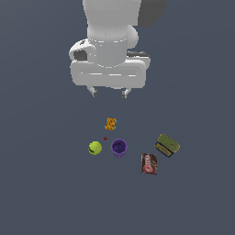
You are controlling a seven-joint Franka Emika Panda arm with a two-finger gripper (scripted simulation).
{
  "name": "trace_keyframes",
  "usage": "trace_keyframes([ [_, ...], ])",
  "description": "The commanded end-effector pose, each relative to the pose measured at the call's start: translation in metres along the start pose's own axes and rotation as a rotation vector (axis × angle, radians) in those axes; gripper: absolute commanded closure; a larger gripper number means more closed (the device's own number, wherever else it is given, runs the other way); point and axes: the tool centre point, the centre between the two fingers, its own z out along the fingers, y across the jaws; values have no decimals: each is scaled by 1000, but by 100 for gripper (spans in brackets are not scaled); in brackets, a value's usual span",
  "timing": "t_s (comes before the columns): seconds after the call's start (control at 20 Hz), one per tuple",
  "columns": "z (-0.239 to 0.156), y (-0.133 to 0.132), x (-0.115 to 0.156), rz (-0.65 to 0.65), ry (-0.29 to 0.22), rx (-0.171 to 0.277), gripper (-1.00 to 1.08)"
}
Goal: Pick up a designated object from a clutter of objects.
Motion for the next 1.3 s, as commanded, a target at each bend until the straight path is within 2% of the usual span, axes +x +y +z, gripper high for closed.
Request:
trace_keyframes([
  [0.0, -1, 0, 0, 2, -1, -1, -92],
  [0.3, 14, 4, 5, -14, -3, 3, -92],
  [0.6, 49, 14, 17, -51, -9, 10, -92],
  [1.25, 191, 57, 37, -183, -30, 27, -92],
])
